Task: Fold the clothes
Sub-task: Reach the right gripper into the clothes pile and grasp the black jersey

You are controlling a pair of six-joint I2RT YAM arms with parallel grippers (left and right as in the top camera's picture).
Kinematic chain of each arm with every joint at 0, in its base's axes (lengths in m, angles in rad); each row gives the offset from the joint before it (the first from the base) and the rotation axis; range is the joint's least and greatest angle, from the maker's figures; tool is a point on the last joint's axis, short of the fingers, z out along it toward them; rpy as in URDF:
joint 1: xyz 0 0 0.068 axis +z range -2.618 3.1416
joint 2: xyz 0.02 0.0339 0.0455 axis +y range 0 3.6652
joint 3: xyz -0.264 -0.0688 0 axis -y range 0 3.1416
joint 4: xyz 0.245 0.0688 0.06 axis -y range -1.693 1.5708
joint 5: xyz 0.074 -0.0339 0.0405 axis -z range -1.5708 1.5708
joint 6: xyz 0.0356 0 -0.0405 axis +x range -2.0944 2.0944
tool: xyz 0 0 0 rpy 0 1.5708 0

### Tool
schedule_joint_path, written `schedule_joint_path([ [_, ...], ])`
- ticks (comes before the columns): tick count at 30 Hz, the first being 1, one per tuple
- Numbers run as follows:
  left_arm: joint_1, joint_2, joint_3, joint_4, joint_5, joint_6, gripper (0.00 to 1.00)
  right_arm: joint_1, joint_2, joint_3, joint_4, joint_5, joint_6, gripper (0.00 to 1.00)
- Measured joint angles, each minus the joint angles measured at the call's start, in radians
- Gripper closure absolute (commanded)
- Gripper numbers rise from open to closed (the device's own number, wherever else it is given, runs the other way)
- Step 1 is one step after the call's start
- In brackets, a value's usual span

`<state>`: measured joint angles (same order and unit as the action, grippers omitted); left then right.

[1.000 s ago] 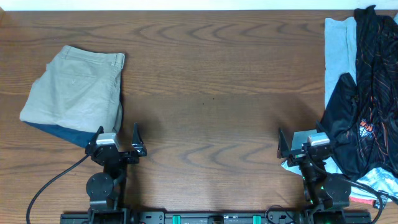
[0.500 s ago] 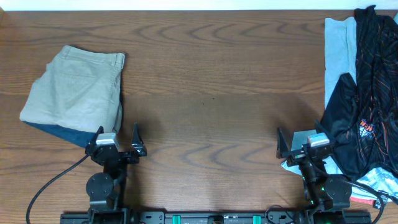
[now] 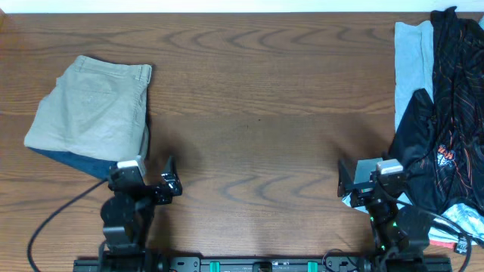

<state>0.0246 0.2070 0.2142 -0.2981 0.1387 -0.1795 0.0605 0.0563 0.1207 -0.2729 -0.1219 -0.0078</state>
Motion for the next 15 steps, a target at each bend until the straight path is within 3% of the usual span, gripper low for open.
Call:
schedule_joint_path([
  [6, 0.0, 0.214, 0.231, -0.176, 0.038, -0.008, 0.02, 0.0, 0.199, 0.164, -0.115, 0.03, 0.004, 0.01],
  [15, 0.0, 0.526, 0.496, -0.49, 0.047, -0.008, 0.02, 0.0, 0.686, 0.447, -0.341, 0.056, 0.005, 0.01],
])
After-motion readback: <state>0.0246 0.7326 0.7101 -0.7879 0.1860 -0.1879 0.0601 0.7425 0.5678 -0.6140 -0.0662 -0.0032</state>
